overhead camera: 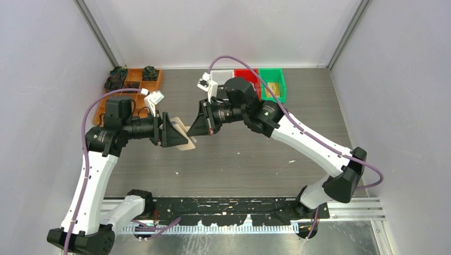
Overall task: Take the credit cards out of the card holder
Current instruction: Open the card holder.
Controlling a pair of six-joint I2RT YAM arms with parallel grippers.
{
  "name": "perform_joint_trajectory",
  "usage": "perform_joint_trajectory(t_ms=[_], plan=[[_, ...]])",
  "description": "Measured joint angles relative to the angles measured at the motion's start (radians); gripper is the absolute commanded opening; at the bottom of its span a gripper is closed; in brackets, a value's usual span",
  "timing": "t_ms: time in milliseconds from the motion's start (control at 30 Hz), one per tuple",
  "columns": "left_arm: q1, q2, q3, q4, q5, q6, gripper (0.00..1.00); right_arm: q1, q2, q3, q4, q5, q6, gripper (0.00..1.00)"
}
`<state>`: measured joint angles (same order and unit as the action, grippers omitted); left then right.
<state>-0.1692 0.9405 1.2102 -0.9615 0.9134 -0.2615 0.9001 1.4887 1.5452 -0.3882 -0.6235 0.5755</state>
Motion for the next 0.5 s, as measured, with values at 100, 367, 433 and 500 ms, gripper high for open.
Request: perform_joint_trajectory(t_ms=[100, 367, 433, 500], plan=[[0.0, 0.0, 0.0, -0.001, 0.018, 0.01, 0.77, 0.018, -0.003, 0.045, -0.096, 0.075, -0.066, 0.01], [0.0, -0.051, 0.009, -0.028, 0.06, 0.074, 0.82, 0.05, 0.003, 0.233, -0.367, 0.276, -0.251, 0.01], [0.0, -0.072, 0.009, -0.028, 0.065, 0.085, 0.81, 0.058, 0.01, 0.282, -0.406, 0.301, -0.277, 0.01], [0.0, -0.079, 0.008, -0.032, 0.066, 0.088, 0.79, 0.071, 0.017, 0.322, -0.437, 0.324, -0.304, 0.01]])
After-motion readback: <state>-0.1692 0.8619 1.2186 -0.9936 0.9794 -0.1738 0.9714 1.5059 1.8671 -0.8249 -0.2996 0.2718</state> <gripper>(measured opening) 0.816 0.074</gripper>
